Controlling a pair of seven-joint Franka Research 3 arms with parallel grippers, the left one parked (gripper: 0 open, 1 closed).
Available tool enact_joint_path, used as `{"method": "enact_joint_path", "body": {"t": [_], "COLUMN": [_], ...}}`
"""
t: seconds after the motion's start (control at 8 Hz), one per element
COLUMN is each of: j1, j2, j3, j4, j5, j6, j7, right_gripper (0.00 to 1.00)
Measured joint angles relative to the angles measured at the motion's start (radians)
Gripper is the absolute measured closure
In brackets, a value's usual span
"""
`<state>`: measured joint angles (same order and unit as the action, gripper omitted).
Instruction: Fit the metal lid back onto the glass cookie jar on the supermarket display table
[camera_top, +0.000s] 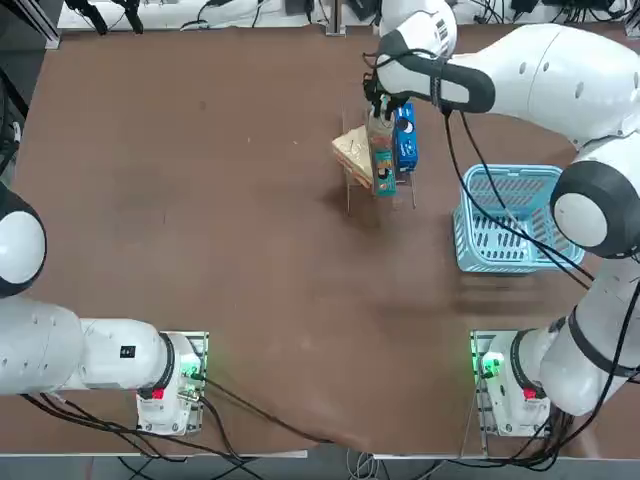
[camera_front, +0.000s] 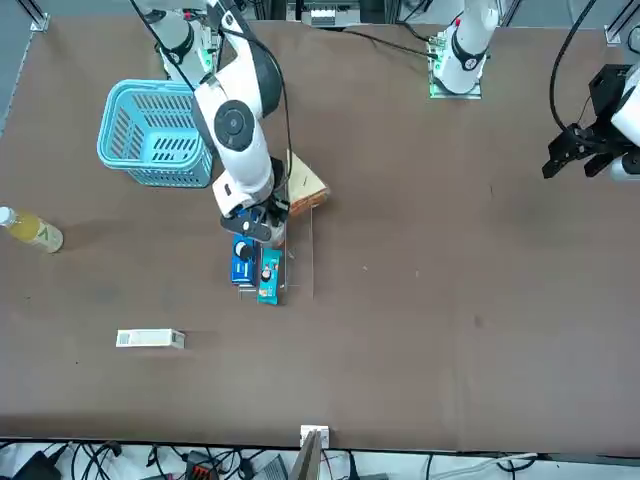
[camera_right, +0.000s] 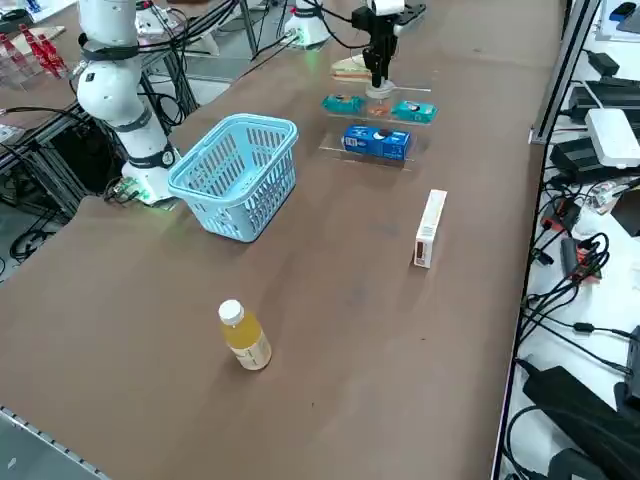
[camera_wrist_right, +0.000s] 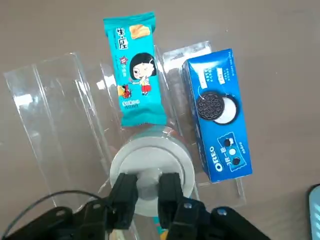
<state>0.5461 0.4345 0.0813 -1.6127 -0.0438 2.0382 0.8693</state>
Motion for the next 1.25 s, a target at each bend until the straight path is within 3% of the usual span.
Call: {"method": "enact_joint_path", "body": {"t": [1.25], "j1": [0.008], "j2": [0.005], "j3": [-0.002], "j4": [0.000], "j5": [-0.013], "j6": [-0.002], "j7": [0.000], "right_gripper": [0.74]}}
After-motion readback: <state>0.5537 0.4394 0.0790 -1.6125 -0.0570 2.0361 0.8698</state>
